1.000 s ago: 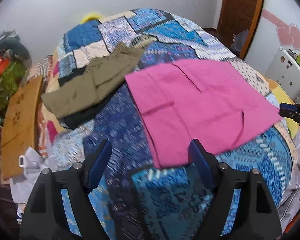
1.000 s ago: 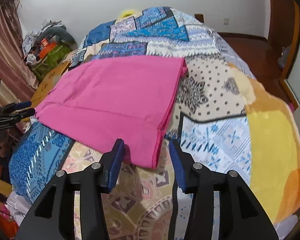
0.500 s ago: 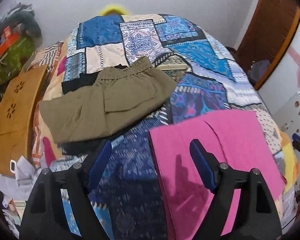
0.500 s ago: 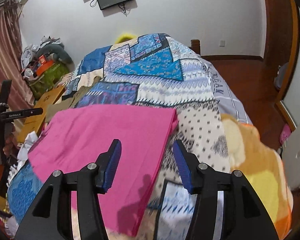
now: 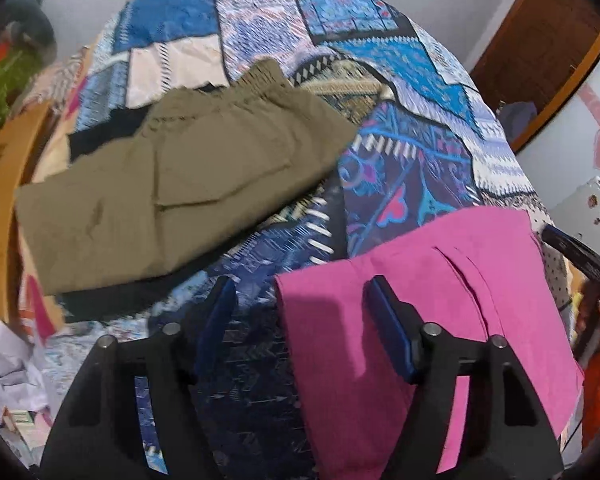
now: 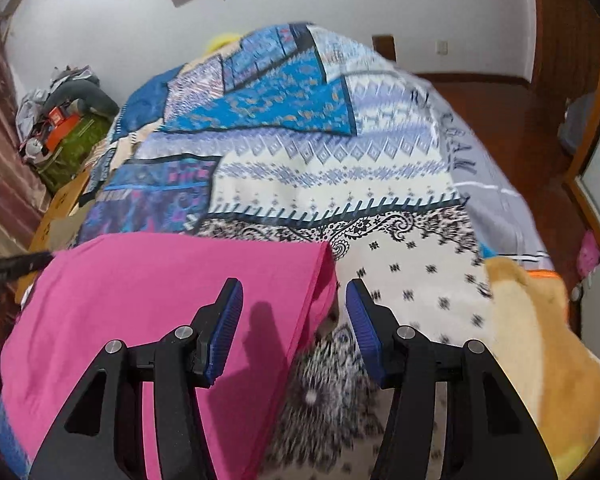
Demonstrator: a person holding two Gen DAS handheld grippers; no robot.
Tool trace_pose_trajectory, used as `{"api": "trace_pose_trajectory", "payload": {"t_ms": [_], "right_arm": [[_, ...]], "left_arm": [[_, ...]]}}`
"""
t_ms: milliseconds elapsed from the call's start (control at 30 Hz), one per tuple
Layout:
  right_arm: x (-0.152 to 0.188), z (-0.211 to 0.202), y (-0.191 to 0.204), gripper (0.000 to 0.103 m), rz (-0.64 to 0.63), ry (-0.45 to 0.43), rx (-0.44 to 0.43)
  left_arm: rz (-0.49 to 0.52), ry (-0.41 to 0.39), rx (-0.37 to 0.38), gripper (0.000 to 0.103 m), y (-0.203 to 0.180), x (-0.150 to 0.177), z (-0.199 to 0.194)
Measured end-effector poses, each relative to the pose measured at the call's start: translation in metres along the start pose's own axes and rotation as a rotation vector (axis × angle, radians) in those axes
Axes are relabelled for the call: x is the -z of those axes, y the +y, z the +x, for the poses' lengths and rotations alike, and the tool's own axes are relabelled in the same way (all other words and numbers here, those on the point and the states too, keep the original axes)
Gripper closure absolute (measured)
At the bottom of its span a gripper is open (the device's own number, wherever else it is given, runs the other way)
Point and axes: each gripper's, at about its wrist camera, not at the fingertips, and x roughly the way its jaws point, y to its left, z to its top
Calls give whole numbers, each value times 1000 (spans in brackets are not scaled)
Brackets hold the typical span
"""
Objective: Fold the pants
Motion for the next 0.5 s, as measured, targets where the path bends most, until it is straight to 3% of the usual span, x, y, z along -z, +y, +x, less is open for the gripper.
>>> {"api": "trace_pose_trajectory", "payload": {"t_ms": [133,200,267,333,500], "right_arm": [[-8,28,-11,53,33,50,-27],[-9,37,-12,61,44,66,-42],[-9,44,-10,82,37,88,-50],[-7,50,-6,92,6,105,-28],[-1,54,1,96,-67,105,26]], "left_arm": [[-62,26,100,54,5,2,5],[-72,22,105,57,6,2,4],[-56,4,92,62,3,4,2],[-34,-17,63,63,-1,7,0],[-3,-59,-36,63,-9,16,-1]]}}
